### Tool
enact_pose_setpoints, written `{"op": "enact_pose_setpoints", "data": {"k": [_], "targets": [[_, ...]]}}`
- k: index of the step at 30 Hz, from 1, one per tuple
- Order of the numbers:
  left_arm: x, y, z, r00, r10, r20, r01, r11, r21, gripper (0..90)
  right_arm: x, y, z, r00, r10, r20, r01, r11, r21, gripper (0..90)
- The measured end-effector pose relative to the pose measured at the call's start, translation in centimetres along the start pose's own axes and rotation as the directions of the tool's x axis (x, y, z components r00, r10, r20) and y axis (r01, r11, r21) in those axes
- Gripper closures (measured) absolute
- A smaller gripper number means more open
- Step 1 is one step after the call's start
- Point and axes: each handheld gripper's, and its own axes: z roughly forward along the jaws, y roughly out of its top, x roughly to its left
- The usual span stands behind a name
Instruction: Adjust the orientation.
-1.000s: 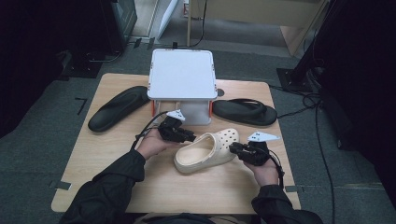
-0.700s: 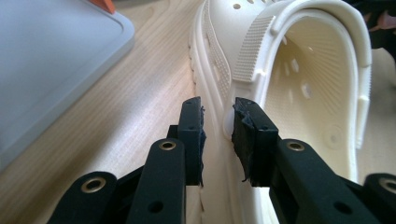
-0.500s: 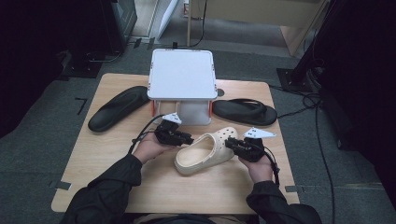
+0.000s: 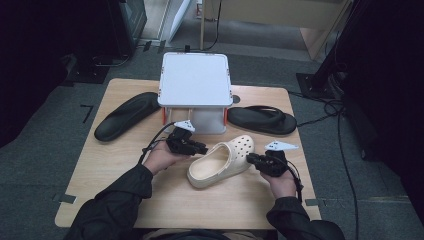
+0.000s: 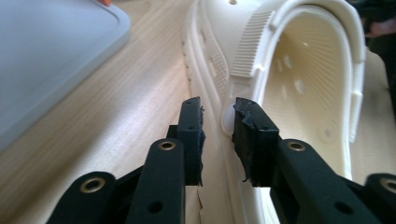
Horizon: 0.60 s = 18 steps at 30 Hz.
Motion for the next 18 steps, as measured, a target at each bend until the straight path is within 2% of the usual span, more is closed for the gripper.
{"op": "enact_pose_setpoints", "data": {"k": [1,4,8,12,14,18], "targets": [[-0.1,0.0,0.0,1.0,0.006,-0.002,-0.006,1.0,0.0,74.2,-0.5,0.3,0.2,0.9997,0.011,-0.021,-0.011,1.0,0.002,77.8],[-0.3,-0.1,-0.1,1.0,0.003,-0.006,-0.003,1.0,0.003,74.7,-0.9,0.5,0.5,0.999,0.022,-0.038,-0.022,1.0,0.003,77.5],[-0.3,-0.4,-0.4,1.0,-0.006,-0.005,0.006,1.0,-0.002,75.6,-1.3,1.3,1.3,0.9986,-0.006,-0.053,0.006,1.0,0.002,77.5],[-0.5,-0.8,-0.8,0.9998,-0.013,-0.018,0.013,0.9999,-0.005,75.5,-1.6,1.8,2.0,0.9975,0.003,-0.071,-0.003,1.0,-0.004,77.7],[-0.5,-0.9,-0.9,0.9996,-0.021,-0.019,0.021,0.9997,-0.009,75.8,-1.4,2.2,2.3,0.9974,-0.023,-0.068,0.023,1.0,-0.001,78.1],[-0.9,-1.4,-1.3,0.9994,-0.024,-0.026,0.024,0.9996,-0.014,76.8,-1.3,2.5,2.9,0.9964,-0.031,-0.078,0.03,0.999,-0.011,80.3]]}}
